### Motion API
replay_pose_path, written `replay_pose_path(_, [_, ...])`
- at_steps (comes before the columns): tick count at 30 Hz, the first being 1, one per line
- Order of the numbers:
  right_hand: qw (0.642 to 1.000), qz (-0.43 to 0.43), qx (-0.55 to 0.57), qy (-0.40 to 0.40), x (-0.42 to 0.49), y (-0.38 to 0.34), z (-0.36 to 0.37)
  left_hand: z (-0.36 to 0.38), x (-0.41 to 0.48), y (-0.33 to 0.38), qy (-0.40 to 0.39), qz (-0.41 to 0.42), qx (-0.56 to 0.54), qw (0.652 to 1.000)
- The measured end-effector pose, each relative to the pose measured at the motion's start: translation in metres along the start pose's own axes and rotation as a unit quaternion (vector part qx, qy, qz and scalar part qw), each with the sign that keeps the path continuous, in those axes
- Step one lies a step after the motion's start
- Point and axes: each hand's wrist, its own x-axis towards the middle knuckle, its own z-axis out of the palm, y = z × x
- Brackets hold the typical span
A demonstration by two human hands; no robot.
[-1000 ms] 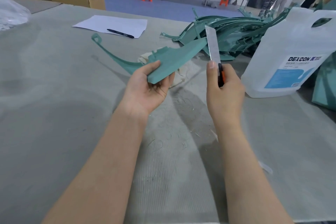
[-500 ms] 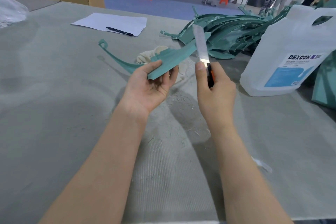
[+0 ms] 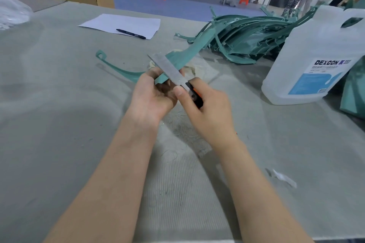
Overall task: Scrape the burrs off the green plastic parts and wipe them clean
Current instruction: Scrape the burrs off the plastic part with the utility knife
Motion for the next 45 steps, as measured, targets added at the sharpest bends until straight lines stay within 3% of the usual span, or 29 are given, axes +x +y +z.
replay_pose_path(7, [0.978,0.084,0.051,0.182,0.007,0.012,-0.020,-0.001,-0.006,0.001,0.007,-0.056,0.036,0.998])
replay_pose_path(13, [0.967,0.100,0.074,0.223,0.009,0.018,-0.024,0.002,-0.007,-0.003,0.008,-0.067,0.088,0.994])
replay_pose_path(19, [0.969,0.078,0.066,0.225,0.010,0.018,-0.024,0.004,-0.009,-0.007,-0.010,-0.065,0.112,0.992])
replay_pose_path(37, [0.977,0.061,0.050,0.200,0.010,0.017,-0.027,0.002,-0.011,-0.002,0.042,-0.046,0.123,0.990])
replay_pose_path(45, [0.997,0.018,0.021,0.075,0.002,0.005,-0.009,0.003,-0.009,-0.003,0.052,-0.038,0.108,0.992])
